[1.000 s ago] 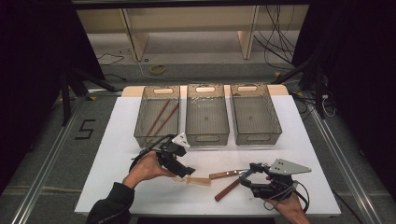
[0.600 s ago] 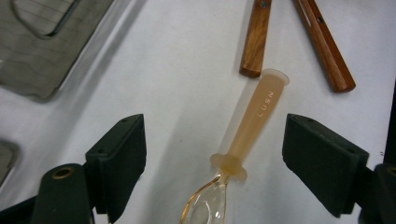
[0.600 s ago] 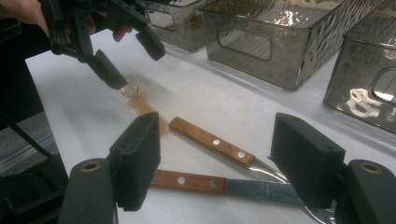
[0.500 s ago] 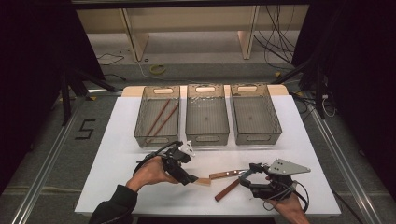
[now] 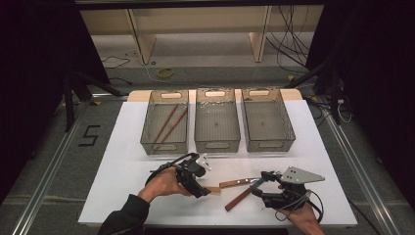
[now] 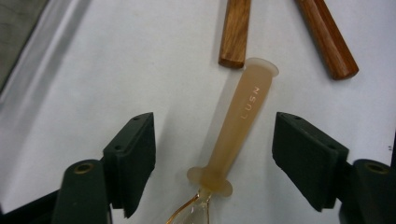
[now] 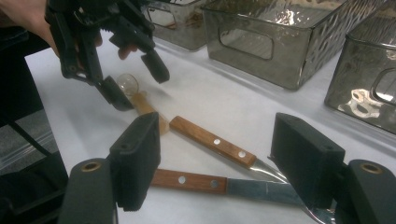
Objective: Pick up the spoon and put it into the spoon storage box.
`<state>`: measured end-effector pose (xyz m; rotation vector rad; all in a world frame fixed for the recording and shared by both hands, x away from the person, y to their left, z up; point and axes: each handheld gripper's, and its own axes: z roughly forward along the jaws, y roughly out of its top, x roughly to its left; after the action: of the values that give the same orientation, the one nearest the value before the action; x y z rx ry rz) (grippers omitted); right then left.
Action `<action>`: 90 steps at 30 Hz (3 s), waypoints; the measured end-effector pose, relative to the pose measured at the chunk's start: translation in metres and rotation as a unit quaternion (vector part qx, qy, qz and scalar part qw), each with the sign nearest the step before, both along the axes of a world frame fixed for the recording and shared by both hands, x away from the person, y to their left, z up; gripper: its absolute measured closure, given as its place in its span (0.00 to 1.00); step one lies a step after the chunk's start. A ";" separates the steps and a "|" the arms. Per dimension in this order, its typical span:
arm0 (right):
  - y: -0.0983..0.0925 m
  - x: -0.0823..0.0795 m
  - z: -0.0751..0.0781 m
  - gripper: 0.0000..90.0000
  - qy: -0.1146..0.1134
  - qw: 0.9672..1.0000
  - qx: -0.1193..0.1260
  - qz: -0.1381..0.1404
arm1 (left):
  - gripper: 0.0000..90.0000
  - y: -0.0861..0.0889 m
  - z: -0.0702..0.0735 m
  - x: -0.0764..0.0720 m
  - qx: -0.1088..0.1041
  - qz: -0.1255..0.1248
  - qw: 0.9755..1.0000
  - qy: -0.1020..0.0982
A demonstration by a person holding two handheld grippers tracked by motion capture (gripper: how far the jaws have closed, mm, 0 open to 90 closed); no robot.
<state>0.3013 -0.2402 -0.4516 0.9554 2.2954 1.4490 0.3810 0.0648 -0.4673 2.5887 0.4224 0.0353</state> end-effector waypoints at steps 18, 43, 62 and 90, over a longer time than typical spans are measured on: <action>0.002 -0.003 0.002 0.37 -0.005 1.000 -0.008 0.001 | 0.59 -0.006 -0.005 -0.004 0.037 -0.033 0.999 -0.013; 0.003 -0.003 0.002 0.37 -0.006 1.000 -0.009 0.001 | 0.85 0.001 -0.001 -0.009 0.038 -0.085 0.996 -0.010; 0.003 -0.003 0.001 0.37 -0.002 1.000 -0.011 0.002 | 0.85 0.029 0.032 0.006 -0.058 0.042 0.997 -0.034; 0.003 -0.002 0.000 0.38 0.001 1.000 -0.009 -0.001 | 0.85 0.049 0.058 0.031 -0.134 0.136 0.980 -0.057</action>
<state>0.2998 -0.2369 -0.4516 0.9540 2.3033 1.4262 0.4117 0.1137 -0.4089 2.2359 0.6858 0.2069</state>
